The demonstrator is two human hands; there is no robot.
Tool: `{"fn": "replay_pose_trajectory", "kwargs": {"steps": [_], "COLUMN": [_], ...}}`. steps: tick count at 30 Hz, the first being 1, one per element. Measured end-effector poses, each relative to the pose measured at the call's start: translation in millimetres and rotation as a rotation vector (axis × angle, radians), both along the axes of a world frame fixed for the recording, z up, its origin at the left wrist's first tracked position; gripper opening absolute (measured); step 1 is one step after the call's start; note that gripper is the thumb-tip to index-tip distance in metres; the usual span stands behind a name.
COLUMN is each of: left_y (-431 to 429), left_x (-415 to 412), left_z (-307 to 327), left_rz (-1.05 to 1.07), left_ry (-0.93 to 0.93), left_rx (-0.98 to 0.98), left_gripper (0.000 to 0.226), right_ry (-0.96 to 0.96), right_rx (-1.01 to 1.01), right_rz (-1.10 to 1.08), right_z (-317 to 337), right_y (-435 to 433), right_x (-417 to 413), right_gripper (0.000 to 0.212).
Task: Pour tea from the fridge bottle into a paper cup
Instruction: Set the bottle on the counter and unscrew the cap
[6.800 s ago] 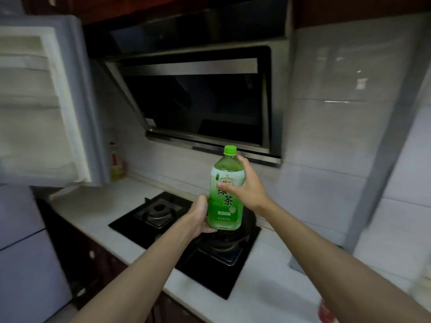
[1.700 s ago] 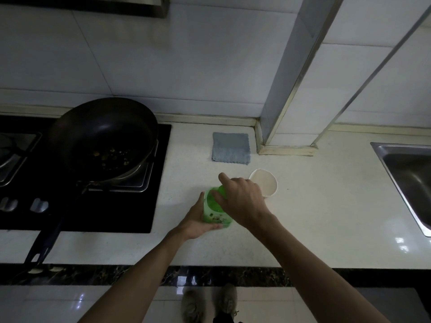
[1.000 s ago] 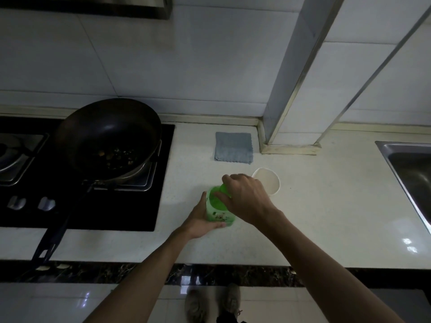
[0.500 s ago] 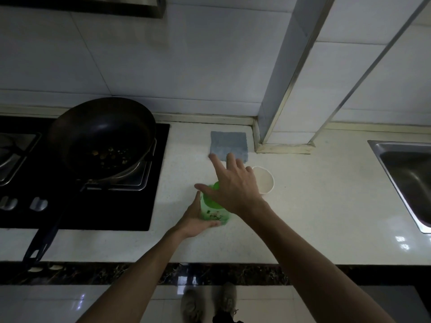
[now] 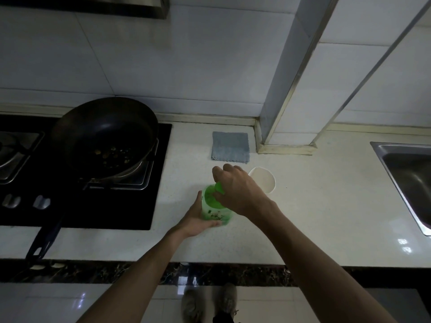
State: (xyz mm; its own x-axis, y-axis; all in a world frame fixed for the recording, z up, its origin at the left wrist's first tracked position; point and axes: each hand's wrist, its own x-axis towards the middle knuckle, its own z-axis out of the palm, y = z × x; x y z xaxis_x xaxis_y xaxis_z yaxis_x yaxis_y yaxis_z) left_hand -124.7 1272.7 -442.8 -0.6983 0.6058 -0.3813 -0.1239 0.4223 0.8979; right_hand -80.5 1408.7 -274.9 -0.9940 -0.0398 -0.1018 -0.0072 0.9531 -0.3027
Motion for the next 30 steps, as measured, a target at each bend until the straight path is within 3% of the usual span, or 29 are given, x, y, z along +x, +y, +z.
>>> {"fn": "replay_pose_trajectory", "kwargs": {"steps": [12, 17, 25, 28, 30], "left_y": [1, -1, 1, 1, 1], "left_x": [0, 0, 2, 3, 3], "left_z": [3, 1, 5, 4, 5], "left_rz": [-0.011, -0.010, 0.012, 0.028, 0.029], "left_ry": [-0.001, -0.001, 0.011, 0.000, -0.006], "left_rx": [-0.009, 0.004, 0.007, 0.029, 0.046], "left_gripper": [0.084, 0.088, 0.086, 0.086, 0.086], "right_ry": [0.086, 0.004, 0.114, 0.179, 0.254], "right_rx": [-0.034, 0.047, 0.180, 0.094, -0.077], "right_rz": [-0.052, -0.133, 0.107, 0.129, 0.087], "right_z": [-6, -6, -3, -5, -10], "right_y": [-10, -3, 2, 10, 16], "right_x": [-7, -4, 3, 8, 14], "right_gripper": [0.033, 0.042, 0.036, 0.039, 0.034]}}
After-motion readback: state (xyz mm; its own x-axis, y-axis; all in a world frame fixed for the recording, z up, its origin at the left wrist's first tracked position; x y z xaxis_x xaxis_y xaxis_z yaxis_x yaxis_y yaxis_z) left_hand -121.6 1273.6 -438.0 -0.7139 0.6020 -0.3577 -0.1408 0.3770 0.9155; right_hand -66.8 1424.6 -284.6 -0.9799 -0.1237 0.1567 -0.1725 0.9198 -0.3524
